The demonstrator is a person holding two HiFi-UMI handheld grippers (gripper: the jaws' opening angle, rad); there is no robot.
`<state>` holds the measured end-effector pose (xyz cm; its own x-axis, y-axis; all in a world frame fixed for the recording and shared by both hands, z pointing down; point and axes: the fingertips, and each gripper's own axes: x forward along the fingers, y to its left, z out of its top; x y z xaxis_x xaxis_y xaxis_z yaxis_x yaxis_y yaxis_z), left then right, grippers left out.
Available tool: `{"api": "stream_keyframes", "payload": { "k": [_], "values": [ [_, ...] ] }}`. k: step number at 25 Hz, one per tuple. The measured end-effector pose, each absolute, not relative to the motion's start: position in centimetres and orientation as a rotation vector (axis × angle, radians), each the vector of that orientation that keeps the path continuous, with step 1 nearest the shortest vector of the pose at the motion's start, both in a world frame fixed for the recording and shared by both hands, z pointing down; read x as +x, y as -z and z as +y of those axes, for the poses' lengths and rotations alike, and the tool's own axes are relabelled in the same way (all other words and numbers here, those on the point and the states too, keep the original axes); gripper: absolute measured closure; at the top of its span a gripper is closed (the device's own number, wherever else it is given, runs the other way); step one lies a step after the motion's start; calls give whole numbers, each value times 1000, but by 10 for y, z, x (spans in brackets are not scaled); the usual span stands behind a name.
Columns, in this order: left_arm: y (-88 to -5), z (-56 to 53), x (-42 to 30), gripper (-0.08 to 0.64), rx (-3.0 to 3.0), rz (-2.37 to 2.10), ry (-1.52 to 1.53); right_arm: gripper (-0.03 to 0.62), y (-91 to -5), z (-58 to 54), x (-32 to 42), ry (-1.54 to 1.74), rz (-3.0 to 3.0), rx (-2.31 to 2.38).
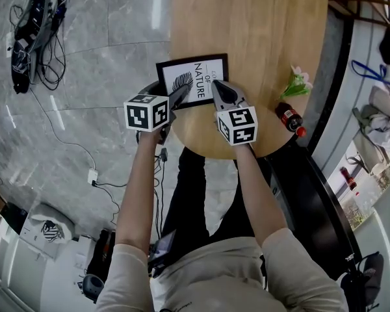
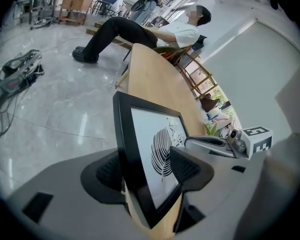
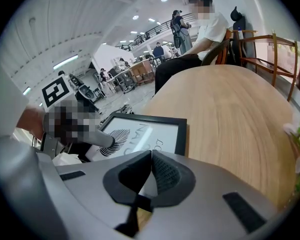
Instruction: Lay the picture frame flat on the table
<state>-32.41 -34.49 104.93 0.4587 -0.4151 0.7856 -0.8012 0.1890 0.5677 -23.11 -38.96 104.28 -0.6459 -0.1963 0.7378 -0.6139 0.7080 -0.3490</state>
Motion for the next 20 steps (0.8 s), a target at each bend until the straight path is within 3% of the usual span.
{"api": "stream_keyframes", "payload": {
  "k": [20],
  "values": [
    [-1038,-315,-306,298,1520,-1083,-388,558,-1044,-373,-173,-781,-2095,763]
  ]
}}
